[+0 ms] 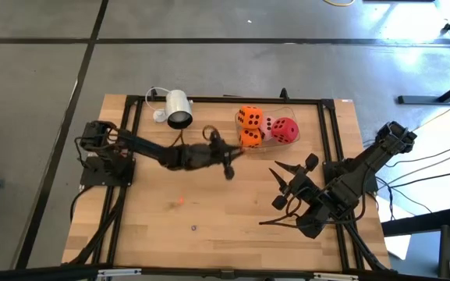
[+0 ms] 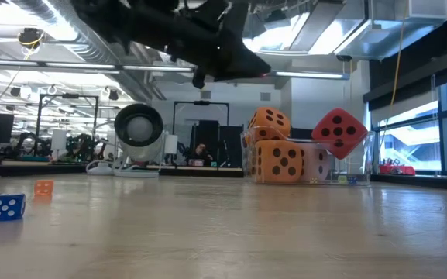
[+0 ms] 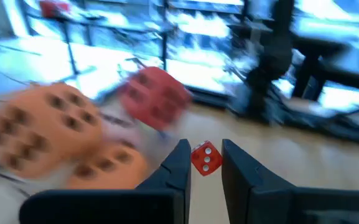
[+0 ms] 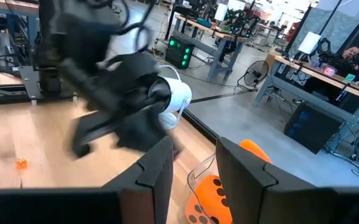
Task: Pick & Place Dice
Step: Put the small red die into the transparent bin, then put the small orange die into the transparent bin
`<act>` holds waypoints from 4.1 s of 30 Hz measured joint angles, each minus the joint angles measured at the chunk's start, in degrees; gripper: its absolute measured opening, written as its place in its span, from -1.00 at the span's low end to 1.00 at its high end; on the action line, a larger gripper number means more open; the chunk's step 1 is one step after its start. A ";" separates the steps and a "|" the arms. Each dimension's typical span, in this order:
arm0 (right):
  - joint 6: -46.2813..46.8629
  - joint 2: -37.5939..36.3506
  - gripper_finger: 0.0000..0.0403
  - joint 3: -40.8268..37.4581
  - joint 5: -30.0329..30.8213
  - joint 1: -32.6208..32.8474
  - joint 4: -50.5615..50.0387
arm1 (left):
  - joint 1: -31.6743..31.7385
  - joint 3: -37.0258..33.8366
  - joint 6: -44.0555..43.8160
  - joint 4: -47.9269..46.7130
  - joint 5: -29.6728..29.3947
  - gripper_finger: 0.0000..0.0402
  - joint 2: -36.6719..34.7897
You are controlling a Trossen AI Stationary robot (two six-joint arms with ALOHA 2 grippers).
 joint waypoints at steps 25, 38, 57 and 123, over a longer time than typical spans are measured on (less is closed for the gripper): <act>-1.27 0.00 -0.39 0.00 -0.19 -0.01 0.00 | 14.85 14.88 0.61 4.14 12.75 -0.77 15.76; -1.30 0.00 -0.39 0.00 -1.54 0.00 -0.02 | 14.88 18.62 2.58 2.57 9.69 -0.67 22.05; -1.30 0.00 -0.39 0.00 -1.64 -0.01 -0.02 | 14.44 18.62 2.53 2.53 11.57 -0.48 21.90; -2.66 -21.07 -0.54 -0.81 -8.99 10.79 -14.82 | -13.73 16.04 9.71 -45.33 11.03 -0.59 -14.69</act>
